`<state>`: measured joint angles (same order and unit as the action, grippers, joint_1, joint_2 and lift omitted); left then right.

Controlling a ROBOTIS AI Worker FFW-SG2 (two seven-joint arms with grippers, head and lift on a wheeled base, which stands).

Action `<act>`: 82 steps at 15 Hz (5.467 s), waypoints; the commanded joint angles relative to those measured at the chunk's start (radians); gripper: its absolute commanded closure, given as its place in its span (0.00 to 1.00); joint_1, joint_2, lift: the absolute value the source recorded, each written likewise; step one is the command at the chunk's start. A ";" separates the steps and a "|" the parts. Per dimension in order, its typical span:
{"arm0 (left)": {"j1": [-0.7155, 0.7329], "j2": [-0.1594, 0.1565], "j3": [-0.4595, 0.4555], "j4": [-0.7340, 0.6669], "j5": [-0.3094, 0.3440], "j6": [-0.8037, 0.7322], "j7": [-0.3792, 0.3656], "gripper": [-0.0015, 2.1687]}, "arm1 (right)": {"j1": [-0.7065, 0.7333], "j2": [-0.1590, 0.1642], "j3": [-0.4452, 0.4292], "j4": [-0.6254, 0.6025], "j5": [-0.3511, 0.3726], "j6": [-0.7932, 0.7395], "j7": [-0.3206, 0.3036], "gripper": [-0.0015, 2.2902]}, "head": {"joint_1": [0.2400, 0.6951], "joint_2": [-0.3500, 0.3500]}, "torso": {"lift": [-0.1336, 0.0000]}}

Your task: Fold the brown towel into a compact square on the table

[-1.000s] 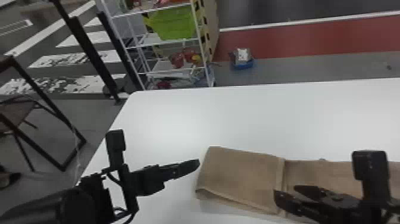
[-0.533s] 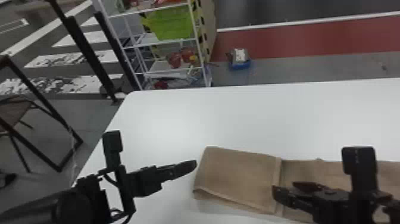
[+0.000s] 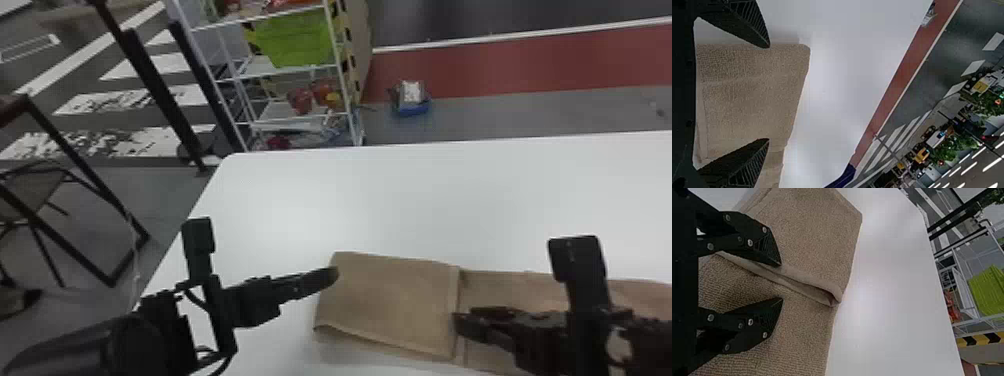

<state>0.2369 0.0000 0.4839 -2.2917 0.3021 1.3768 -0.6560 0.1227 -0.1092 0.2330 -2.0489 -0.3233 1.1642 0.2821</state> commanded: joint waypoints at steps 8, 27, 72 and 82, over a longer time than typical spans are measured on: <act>-0.011 -0.003 -0.004 0.003 -0.001 0.003 0.003 0.02 | -0.028 0.000 0.000 0.030 -0.017 0.001 0.017 0.52 | 1.00 0.96 | 0.08; 0.004 -0.003 0.002 0.003 0.000 0.006 -0.028 0.02 | -0.020 0.026 0.273 -0.071 0.268 0.007 -0.192 0.10 | 1.00 1.00 | 0.08; 0.016 -0.003 0.001 -0.022 0.011 0.018 -0.039 0.02 | -0.156 0.078 0.192 0.035 0.113 0.225 -0.141 0.21 | 1.00 1.00 | 0.08; 0.019 -0.003 0.002 -0.022 0.012 0.018 -0.047 0.02 | -0.186 0.091 0.200 0.039 0.124 0.216 -0.142 0.21 | 1.00 1.00 | 0.08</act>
<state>0.2545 0.0000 0.4861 -2.3133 0.3140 1.3953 -0.7025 -0.0591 -0.0199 0.4332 -2.0104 -0.1998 1.3705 0.1397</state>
